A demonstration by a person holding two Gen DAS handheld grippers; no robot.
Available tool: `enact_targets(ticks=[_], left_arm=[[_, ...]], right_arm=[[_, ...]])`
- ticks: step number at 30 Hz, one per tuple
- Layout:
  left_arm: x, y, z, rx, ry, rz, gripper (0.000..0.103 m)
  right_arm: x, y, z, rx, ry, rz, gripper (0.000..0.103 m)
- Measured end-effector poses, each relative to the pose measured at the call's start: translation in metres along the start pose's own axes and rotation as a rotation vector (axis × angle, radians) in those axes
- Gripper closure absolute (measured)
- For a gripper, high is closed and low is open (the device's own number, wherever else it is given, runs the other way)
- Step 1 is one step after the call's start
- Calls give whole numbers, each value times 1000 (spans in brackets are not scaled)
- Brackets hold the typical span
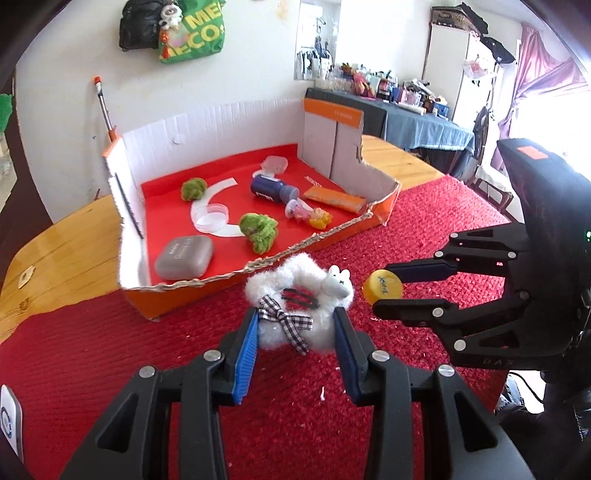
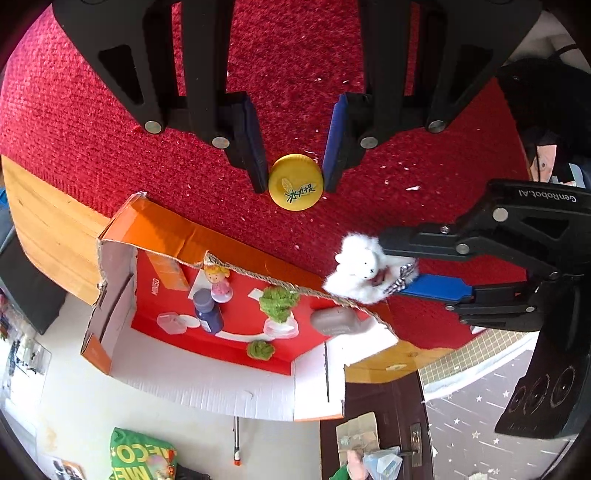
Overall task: Organize objects
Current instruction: 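Close the left tool on the white doll while the right tool closes on the yellow lid, then carry the white doll with the left tool into the box while the right tool carries the lid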
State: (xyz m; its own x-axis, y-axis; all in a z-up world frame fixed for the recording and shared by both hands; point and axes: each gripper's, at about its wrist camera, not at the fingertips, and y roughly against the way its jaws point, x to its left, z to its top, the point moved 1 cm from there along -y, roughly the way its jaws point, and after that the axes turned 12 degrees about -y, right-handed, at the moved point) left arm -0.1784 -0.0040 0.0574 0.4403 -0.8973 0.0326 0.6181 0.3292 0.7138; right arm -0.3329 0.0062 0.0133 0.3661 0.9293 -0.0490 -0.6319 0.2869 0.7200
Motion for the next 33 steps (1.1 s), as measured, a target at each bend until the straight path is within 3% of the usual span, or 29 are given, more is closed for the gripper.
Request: enact_targets(ticks=[33], left_arm=[[8, 26, -2, -45, 42, 44, 62]], right_arm=[[15, 18, 4, -32, 9, 12, 74]])
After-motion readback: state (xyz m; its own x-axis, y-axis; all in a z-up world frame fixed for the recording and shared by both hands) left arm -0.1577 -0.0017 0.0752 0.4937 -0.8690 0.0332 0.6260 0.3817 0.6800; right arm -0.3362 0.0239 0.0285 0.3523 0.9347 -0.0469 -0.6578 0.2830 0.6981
